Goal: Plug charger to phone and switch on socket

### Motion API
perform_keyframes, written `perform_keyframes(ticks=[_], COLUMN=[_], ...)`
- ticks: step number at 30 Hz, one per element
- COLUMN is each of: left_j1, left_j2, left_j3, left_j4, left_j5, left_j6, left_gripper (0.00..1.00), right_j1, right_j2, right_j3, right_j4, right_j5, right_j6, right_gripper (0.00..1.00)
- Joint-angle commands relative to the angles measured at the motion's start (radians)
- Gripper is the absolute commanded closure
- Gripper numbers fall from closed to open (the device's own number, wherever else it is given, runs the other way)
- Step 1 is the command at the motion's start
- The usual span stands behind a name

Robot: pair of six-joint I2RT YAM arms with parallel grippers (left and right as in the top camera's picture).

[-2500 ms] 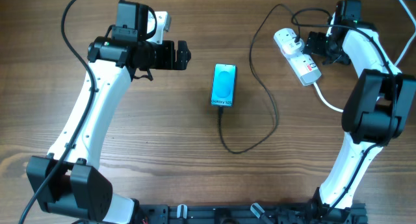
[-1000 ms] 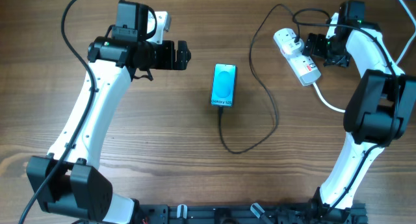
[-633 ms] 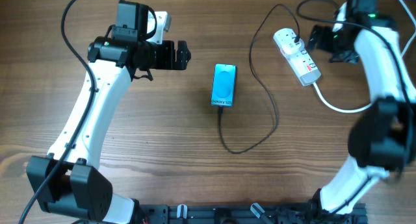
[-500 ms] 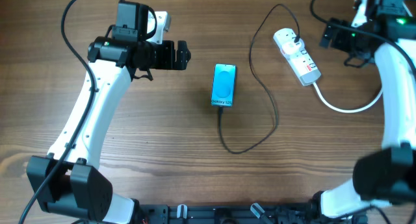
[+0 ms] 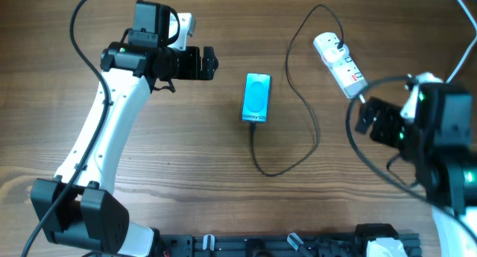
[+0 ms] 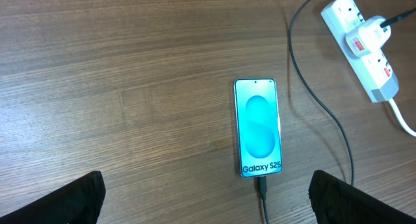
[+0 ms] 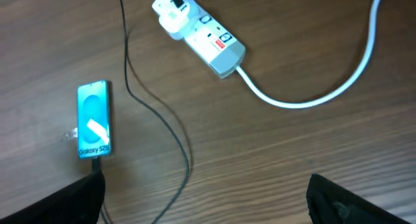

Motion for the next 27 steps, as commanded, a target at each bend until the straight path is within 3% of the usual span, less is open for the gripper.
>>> perform_keyframes(ticks=[1, 19, 23, 27], left_j1=[-0.003, -0.003, -0.003, -0.003], left_j2=[0.008, 0.008, 0.008, 0.008], left_j3=[-0.002, -0.002, -0.002, -0.002], left_j4=[0.003, 0.003, 0.003, 0.003], left_j5=[0.001, 0.001, 0.001, 0.001], left_j6=[0.005, 0.005, 0.005, 0.005], left_gripper=[0.0, 0.0, 0.0, 0.0], right_j1=[0.003, 0.003, 0.003, 0.003], right_j2=[-0.055, 0.094, -0.001, -0.206], right_j3=[-0.007, -0.009, -0.048, -0.229], right_j4=[-0.002, 0.004, 0.072, 0.285], right_j5=[0.002, 0.012, 0.01, -0.052], right_j6=[0.029, 0.006, -0.059, -0.093], right_gripper=[0.0, 0.0, 0.0, 0.0])
